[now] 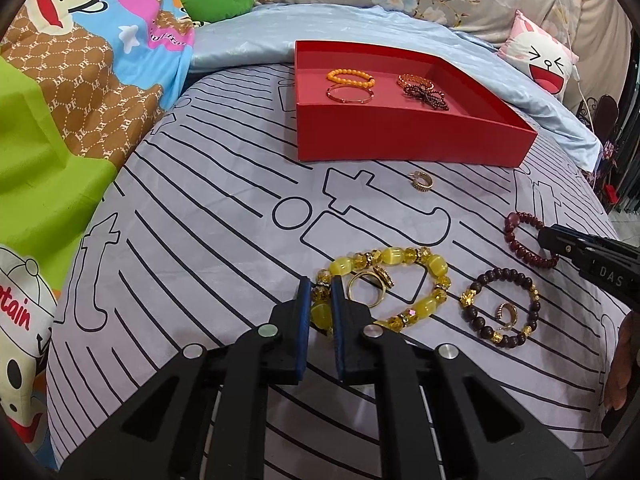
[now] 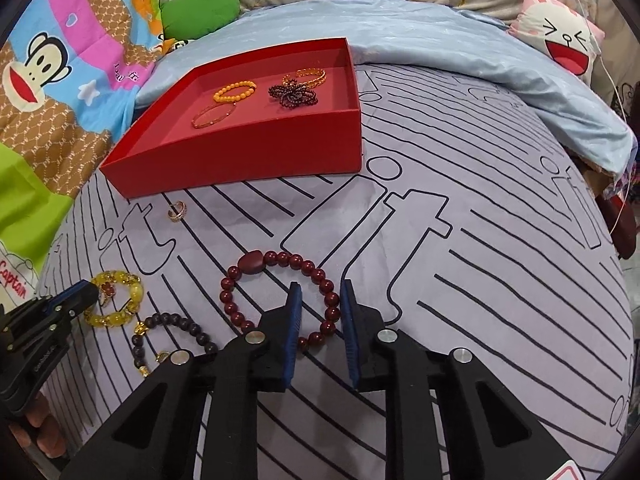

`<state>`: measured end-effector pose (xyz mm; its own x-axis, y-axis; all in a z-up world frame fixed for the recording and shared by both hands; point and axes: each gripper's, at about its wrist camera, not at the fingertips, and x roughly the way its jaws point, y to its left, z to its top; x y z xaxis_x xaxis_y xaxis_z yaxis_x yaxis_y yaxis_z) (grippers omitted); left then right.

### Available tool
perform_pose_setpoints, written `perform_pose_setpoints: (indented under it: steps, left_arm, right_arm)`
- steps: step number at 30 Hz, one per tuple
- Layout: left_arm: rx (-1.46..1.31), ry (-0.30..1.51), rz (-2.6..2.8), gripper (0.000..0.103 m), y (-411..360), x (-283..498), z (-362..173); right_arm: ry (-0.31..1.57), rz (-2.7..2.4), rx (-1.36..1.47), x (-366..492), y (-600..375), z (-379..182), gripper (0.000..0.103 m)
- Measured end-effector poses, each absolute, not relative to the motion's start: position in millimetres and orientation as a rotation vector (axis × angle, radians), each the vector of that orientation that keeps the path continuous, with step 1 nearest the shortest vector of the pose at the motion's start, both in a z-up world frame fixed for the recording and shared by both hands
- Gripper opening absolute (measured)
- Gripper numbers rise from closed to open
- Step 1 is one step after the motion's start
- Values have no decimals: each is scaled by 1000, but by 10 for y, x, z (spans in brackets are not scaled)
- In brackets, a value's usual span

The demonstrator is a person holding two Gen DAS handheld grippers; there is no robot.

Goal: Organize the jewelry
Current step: 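Grasp the yellow crystal bracelet with left tool while right tool grasps the maroon bead bracelet, then lift and carry both held bracelets over the red tray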

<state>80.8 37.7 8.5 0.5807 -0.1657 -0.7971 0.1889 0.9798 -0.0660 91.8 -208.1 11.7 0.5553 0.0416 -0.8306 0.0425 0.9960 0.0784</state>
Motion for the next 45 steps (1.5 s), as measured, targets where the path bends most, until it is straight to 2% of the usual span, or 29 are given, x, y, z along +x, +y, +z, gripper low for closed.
perform_pose_setpoints:
  steps: [3, 12, 32, 45]
  left_arm:
    - [19, 935, -211, 9, 383, 817, 87]
    - [-30, 954, -253, 9, 357, 760, 188]
    - [-31, 849, -434, 9, -22, 771, 1041]
    - [-74, 679, -550, 9, -354, 1394, 1816]
  right_arm:
    - [980, 1, 87, 915, -2069, 111, 8]
    - [958, 18, 108, 865, -2071, 219, 7]
    - [849, 72, 141, 819, -2069, 946, 7]
    - [733, 96, 115, 1386, -2091, 1490, 7]
